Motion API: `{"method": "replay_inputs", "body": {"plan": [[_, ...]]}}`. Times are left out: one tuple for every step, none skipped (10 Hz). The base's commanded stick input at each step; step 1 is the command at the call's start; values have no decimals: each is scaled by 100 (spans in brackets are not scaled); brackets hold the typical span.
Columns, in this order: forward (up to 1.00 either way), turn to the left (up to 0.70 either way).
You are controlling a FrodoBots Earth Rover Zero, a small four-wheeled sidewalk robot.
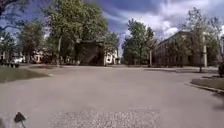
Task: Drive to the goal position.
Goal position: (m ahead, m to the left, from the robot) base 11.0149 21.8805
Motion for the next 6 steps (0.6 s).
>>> {"method": "replay_inputs", "body": {"plan": [[70, 6], [70, 29], [70, 41], [70, 22], [70, 6], [70, 6]]}}
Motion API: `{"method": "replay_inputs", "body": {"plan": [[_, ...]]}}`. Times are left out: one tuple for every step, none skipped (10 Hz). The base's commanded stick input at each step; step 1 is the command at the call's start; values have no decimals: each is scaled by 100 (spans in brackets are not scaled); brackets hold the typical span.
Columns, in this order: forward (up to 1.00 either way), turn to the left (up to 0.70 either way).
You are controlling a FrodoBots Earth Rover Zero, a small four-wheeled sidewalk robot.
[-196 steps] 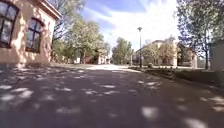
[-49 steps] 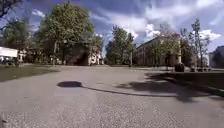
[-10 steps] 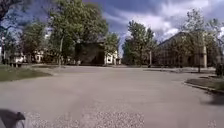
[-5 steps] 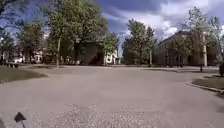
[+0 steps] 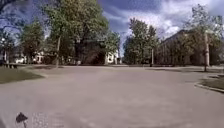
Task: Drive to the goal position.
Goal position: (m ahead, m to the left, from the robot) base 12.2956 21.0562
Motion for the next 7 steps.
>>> {"method": "replay_inputs", "body": {"plan": [[70, 6], [70, 6], [70, 6], [70, 6], [70, 6], [70, 6], [70, 6]]}}
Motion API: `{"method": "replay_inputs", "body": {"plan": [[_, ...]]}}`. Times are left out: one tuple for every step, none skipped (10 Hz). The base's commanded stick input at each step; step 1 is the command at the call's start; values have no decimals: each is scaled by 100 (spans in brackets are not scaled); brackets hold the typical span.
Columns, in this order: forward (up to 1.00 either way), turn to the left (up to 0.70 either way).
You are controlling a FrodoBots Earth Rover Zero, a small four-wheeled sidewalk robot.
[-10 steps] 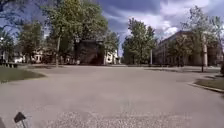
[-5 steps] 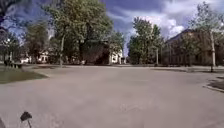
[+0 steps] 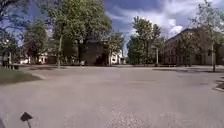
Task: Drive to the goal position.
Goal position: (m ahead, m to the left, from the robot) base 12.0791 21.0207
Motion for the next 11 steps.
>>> {"method": "replay_inputs", "body": {"plan": [[70, 6], [70, 6], [70, 6], [70, 6], [70, 6], [70, 6], [70, 6], [70, 6], [70, 6], [70, 6], [70, 6]]}}
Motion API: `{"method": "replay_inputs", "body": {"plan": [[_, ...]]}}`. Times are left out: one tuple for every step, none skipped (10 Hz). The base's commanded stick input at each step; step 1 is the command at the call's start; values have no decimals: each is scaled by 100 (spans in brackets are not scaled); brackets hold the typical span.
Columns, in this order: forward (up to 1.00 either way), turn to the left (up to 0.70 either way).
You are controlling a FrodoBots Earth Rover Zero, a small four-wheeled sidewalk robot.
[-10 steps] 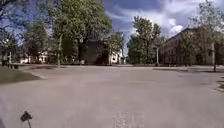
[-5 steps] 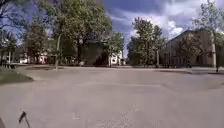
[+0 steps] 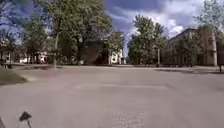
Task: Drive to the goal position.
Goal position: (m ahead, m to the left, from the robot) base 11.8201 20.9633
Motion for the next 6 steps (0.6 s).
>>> {"method": "replay_inputs", "body": {"plan": [[70, 6], [70, 6], [70, 6], [70, 6], [70, 6], [70, 6]]}}
